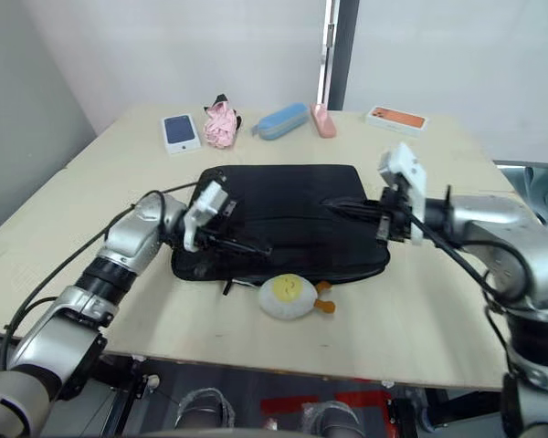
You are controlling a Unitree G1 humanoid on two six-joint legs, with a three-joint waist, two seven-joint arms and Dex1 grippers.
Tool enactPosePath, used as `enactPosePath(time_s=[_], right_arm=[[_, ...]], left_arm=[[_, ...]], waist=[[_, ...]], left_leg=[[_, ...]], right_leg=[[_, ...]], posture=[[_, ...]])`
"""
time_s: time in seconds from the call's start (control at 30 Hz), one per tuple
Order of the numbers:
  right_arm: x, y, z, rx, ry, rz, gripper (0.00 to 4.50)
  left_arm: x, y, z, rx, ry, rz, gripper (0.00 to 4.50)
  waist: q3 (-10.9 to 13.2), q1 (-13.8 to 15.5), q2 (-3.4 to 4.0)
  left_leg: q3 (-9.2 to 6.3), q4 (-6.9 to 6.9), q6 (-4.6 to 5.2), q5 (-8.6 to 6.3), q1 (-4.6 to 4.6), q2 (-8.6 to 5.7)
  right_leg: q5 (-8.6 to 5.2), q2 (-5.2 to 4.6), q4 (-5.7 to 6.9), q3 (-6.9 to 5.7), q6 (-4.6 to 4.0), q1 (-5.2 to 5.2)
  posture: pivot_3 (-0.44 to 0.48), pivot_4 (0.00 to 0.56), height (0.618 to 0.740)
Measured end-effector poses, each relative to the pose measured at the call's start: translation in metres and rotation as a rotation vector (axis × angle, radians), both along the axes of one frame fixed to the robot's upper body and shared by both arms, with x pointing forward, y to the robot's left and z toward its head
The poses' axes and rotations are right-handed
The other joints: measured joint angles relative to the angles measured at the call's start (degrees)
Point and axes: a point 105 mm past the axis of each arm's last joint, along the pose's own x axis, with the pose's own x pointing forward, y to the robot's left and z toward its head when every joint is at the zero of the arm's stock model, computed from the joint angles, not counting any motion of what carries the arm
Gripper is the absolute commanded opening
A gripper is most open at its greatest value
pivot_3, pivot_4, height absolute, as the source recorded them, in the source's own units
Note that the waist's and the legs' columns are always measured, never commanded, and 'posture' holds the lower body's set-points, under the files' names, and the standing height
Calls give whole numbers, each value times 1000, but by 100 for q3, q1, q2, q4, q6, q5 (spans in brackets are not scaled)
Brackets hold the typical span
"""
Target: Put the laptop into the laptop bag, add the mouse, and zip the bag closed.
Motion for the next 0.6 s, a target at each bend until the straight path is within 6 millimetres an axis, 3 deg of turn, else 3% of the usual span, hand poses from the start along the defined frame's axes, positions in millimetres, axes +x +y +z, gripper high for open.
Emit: enactPosePath(time_s=[0.23,0.43,0.6], right_arm=[[-53,-3,10,-21,-4,3,0],[-84,-3,-7,-66,94,-11,0],[-86,-2,-15,-60,156,-47,1469]], left_arm=[[30,1,-13,35,-21,93,27],[45,13,-12,33,8,174,27],[44,25,-15,59,-11,189,0]], waist=[[1,46,2],[2,102,2],[2,99,2]], left_leg=[[19,8,-14,-13,5,-4],[17,1,-12,-14,3,-6],[18,3,-13,-14,3,-8]], right_leg=[[8,-5,-7,24,14,2],[8,-7,-20,20,16,0],[7,-10,-18,22,20,2]], posture=[[0,150,740],[0,150,740],[0,150,740]])
